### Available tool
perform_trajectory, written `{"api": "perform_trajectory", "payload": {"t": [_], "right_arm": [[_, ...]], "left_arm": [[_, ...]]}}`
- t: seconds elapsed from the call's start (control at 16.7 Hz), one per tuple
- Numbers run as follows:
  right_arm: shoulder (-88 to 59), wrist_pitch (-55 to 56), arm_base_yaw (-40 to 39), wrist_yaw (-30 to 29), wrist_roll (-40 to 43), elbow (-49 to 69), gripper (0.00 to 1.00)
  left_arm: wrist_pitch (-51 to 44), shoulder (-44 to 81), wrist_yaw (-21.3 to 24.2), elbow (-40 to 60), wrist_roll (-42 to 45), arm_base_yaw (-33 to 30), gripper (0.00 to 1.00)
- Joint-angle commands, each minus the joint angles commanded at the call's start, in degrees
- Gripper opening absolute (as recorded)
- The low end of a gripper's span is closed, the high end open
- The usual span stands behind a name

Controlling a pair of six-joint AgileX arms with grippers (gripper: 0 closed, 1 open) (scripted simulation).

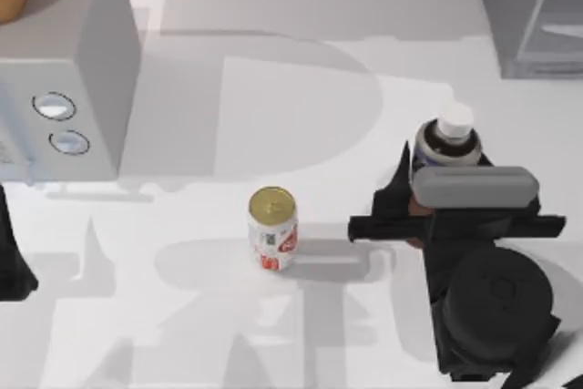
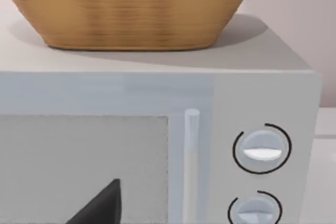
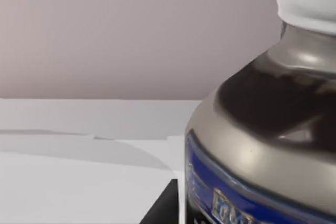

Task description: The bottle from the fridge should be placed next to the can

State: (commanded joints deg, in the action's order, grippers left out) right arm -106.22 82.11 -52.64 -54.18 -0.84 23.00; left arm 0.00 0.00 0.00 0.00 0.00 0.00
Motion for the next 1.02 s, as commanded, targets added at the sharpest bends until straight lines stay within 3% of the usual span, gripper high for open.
{"api": "perform_trajectory", "payload": {"t": [0.78,1.02], "right_arm": [[0.0,0.0,0.0,0.0,0.0,0.0,0.98],[0.0,0.0,0.0,0.0,0.0,0.0,1.0]], "left_arm": [[0.0,0.0,0.0,0.0,0.0,0.0,1.0],[0.0,0.0,0.0,0.0,0.0,0.0,1.0]]}}
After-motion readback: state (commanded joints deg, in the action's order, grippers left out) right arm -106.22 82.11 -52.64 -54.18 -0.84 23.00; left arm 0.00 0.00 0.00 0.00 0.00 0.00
